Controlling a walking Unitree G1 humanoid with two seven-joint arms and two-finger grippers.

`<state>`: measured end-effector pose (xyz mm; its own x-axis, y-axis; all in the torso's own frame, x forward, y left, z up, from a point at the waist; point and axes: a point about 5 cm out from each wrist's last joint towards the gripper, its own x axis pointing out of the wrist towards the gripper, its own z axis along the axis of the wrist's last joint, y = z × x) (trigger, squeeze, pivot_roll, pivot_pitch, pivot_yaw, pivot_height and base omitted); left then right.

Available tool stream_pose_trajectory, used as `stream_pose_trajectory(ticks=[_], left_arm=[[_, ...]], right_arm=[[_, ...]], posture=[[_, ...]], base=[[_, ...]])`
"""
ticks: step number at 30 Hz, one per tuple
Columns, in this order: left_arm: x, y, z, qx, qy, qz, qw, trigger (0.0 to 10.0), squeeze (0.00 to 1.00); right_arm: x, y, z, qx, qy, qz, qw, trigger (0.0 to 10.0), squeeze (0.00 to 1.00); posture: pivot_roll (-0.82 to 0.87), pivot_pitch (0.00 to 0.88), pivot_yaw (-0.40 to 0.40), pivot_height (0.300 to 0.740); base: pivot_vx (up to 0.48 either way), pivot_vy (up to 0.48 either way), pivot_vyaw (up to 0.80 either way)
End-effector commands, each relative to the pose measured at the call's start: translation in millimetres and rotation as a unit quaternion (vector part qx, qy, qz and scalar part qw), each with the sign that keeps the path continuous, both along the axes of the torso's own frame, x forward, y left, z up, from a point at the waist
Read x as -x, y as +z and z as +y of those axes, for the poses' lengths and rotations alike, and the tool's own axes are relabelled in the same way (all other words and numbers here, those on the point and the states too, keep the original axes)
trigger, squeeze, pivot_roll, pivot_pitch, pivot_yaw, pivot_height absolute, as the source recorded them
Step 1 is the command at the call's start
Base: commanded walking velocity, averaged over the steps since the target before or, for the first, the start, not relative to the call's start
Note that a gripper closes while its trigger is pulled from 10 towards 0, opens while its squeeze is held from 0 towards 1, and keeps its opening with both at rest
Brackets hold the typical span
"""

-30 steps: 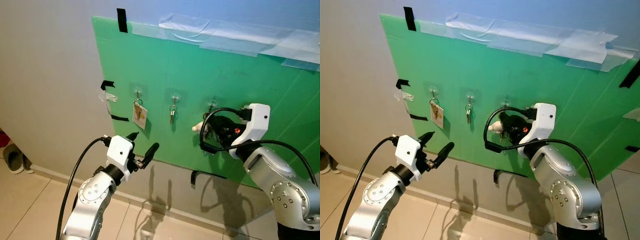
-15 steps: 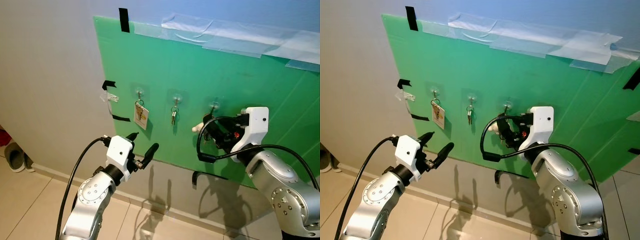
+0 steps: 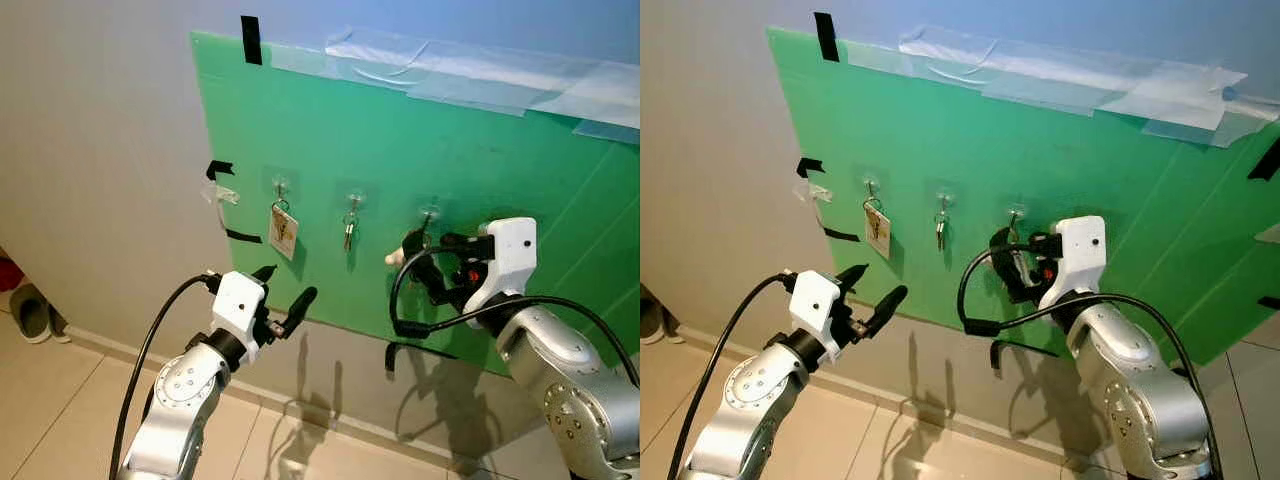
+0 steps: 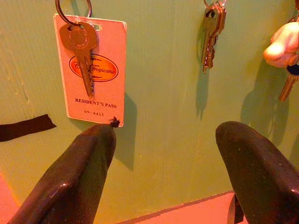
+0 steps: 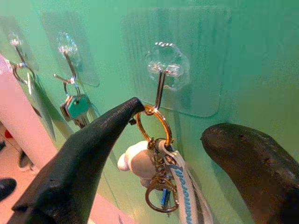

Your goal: Hang keys on a hook

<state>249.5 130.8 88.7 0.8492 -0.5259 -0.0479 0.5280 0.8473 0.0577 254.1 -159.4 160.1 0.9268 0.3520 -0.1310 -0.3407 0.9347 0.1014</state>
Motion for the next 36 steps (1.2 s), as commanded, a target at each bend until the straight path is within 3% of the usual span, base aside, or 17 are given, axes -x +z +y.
stream_pose_trajectory(ticks=[1,3,6,19,20,21,22,23,25,31,35,36], left_arm=[[-1.1,3,0.7,0.002,-0.002,-0.002,1.000,10.0,0.00],[-1.2,3,0.4,0.002,-0.003,-0.003,1.000,10.0,0.00],[-1.3,3,0.3,0.001,-0.004,-0.003,1.000,10.0,0.00],[-0.5,3,0.4,0.000,-0.005,-0.004,1.000,10.0,0.00],[-0.4,3,0.5,0.000,-0.005,-0.004,1.000,10.0,0.00],[-0.4,3,0.7,0.000,-0.005,-0.004,1.000,10.0,0.00],[-0.4,3,0.7,0.000,-0.005,-0.004,1.000,10.0,0.00],[-0.4,3,3.5,-0.008,0.005,-0.010,1.000,10.0,0.00],[-0.5,4,8.9,-0.013,0.019,-0.017,1.000,10.0,0.00],[3.8,4,17.0,-0.010,0.045,-0.018,0.999,10.0,0.00],[6.1,4,19.1,-0.008,0.062,-0.019,0.998,10.0,0.00],[9.6,4,22.7,-0.011,0.077,-0.019,0.997,10.0,0.00]], right_arm=[[-0.3,-4,-15.7,0.044,-0.033,0.002,0.998,10.0,1.00],[-0.9,-2,-17.1,0.101,-0.031,-0.025,0.994,10.0,1.00],[-1.3,0,-17.7,0.143,-0.032,-0.050,0.988,10.0,1.00],[-2.8,5,-23.6,0.165,-0.066,-0.096,0.979,10.0,1.00],[-2.3,6,-24.8,0.173,-0.071,-0.104,0.977,10.0,0.94],[-1.7,7,-25.8,0.177,-0.076,-0.112,0.975,10.0,0.07],[-1.7,7,-25.8,0.177,-0.076,-0.112,0.975,10.0,0.07],[6.5,8,-31.8,0.205,-0.101,-0.145,0.963,10.0,0.00],[22.0,5,-38.4,0.203,-0.133,-0.164,0.956,10.0,0.00],[49.7,-14,-43.4,0.174,-0.188,-0.156,0.954,10.0,0.00],[58.2,-25,-39.2,0.167,-0.197,-0.151,0.954,10.0,0.00],[66.9,-32,-35.3,0.159,-0.197,-0.148,0.956,10.0,0.00]], posture=[[-0.05,0.000,0.001,0.740],[-0.05,0.000,0.001,0.740],[-0.05,0.000,-0.001,0.740],[-0.05,0.000,0.000,0.740],[-0.05,0.000,-0.001,0.740],[-0.05,0.000,-0.001,0.740],[-0.05,0.000,-0.001,0.740],[-0.04,0.000,-0.010,0.740],[-0.04,0.000,-0.013,0.740],[-0.05,0.000,-0.001,0.740],[-0.06,0.000,0.009,0.740],[-0.06,0.000,0.014,0.740]], base=[[0.000,0.000,0.00],[0.000,0.000,0.00],[0.000,0.000,0.00],[0.000,0.000,0.00],[0.000,0.000,0.00],[0.000,0.000,0.00],[0.000,0.000,0.00],[0.000,0.000,0.00],[0.000,0.000,0.00],[0.000,0.000,0.00],[0.000,0.000,0.00],[0.000,0.000,0.00]])
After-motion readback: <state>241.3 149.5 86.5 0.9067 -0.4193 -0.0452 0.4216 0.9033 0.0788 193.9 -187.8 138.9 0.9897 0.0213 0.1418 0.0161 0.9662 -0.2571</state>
